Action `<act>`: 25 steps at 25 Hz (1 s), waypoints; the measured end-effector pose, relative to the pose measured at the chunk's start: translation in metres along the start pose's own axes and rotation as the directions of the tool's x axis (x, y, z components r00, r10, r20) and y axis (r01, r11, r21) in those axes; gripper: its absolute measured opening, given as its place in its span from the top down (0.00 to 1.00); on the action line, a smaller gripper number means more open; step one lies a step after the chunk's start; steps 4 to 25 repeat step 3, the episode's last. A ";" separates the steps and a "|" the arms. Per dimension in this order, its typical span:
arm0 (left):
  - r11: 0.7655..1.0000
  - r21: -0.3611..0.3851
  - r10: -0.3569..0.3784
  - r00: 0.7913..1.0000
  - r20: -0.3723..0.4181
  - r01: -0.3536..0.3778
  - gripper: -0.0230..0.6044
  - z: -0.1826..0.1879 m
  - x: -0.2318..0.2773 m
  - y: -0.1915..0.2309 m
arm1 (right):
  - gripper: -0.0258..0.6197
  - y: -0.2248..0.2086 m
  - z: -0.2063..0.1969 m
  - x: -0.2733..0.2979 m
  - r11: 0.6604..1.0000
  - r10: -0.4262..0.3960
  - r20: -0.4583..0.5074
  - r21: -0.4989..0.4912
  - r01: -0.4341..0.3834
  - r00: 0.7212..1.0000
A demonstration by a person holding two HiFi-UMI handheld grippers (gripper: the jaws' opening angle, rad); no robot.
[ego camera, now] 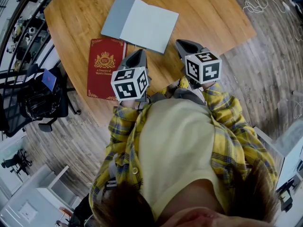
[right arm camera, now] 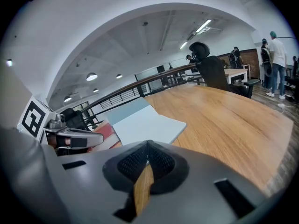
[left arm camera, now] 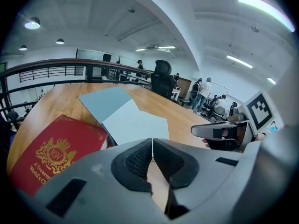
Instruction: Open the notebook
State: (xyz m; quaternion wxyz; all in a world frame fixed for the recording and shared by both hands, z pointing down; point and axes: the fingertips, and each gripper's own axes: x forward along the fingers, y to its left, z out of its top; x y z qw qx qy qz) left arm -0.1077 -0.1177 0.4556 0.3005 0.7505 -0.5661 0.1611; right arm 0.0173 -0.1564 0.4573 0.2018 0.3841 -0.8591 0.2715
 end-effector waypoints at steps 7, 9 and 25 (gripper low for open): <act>1.000 0.000 0.001 1.000 0.001 -0.001 0.94 0.001 0.000 0.000 | 0.86 0.001 0.001 0.001 1.000 0.002 -0.002 -0.002 -0.002 1.000; 1.000 0.000 0.001 1.000 0.001 -0.001 0.94 0.001 0.000 0.000 | 0.86 0.001 0.001 0.001 1.000 0.002 -0.002 -0.002 -0.002 1.000; 1.000 0.000 0.001 1.000 0.001 -0.001 0.94 0.001 0.000 0.000 | 0.86 0.001 0.001 0.001 1.000 0.002 -0.002 -0.002 -0.002 1.000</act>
